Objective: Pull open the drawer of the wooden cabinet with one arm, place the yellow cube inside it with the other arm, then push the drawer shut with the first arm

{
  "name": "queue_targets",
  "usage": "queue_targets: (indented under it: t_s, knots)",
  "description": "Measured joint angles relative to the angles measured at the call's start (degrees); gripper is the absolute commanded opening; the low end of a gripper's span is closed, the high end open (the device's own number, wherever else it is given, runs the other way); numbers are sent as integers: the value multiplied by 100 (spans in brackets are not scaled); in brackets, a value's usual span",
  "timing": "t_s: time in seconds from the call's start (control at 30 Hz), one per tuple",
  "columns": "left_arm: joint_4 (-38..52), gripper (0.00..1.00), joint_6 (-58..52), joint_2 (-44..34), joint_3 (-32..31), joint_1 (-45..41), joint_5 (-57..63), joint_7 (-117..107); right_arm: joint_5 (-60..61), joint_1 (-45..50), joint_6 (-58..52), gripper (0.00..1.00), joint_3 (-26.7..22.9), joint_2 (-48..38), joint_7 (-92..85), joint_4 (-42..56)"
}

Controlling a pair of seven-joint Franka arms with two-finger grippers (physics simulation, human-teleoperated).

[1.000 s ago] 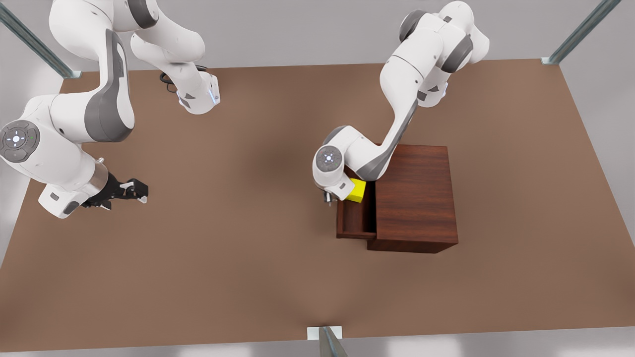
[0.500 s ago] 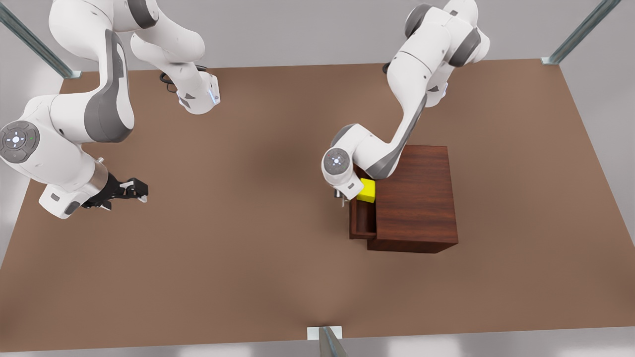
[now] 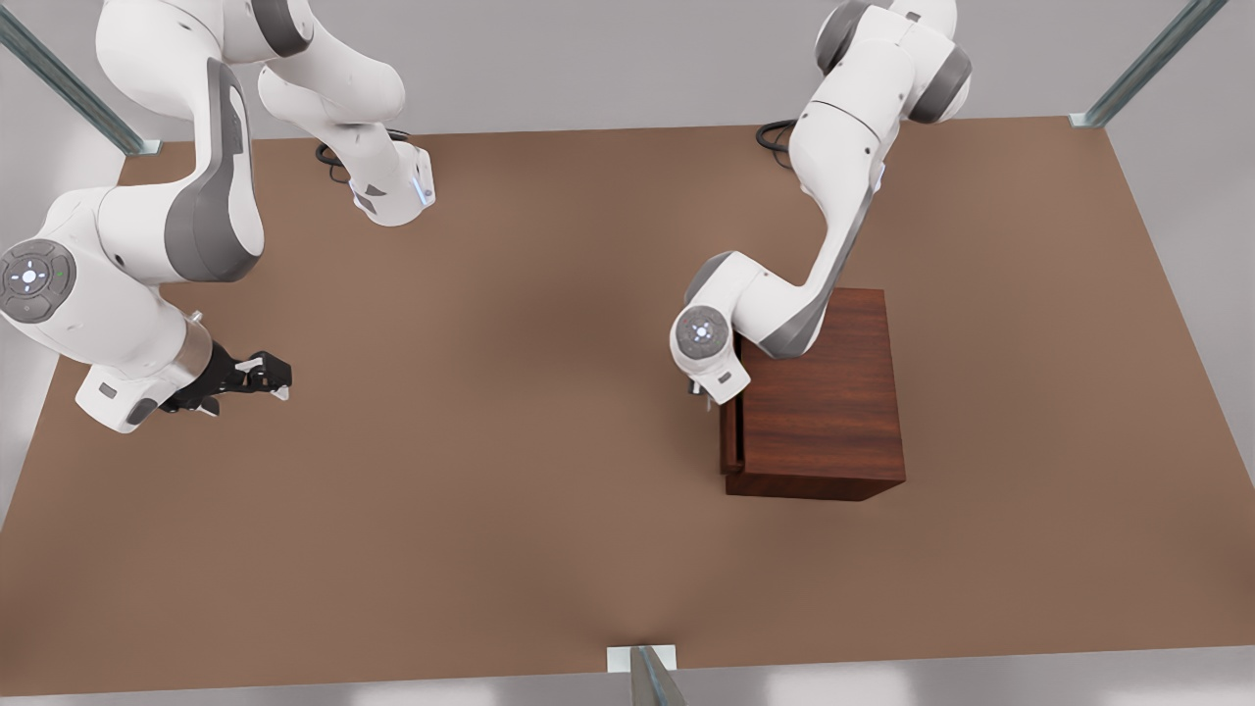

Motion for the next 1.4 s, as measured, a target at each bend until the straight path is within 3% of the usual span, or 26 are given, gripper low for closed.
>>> queue_targets:
  t_s: [0.73,0.77,0.8,0.83,0.93,1.13,1.27,1.4]
  knots:
    - [-1,21,-207,-51,-15,222,-28,728,4,-9,-1,100,0,5,-53,-1]
    - [48,45,-215,-96,-34,214,-84,739,4,-9,-1,100,0,5,-55,-3]
    - [191,95,-219,-139,-136,216,-164,737,5,-8,-1,100,-1,5,-56,-1]
    - [416,100,-223,-162,-270,210,-256,722,5,-10,-1,100,-5,5,-58,-4]
    - [1385,100,-430,-230,-444,469,-454,876,7,-18,-1,100,-8,5,-63,-6]
    - [1840,100,-1375,-1021,-361,3033,-125,3246,7,-17,-1,100,-9,5,-71,-5]
    - [1443,100,-1698,-2044,88,2851,243,4905,7,-17,-1,100,-9,5,-75,-9]
    - [1489,100,-1872,-2022,109,2822,394,6213,8,-17,-35,100,-16,12,-78,-7]
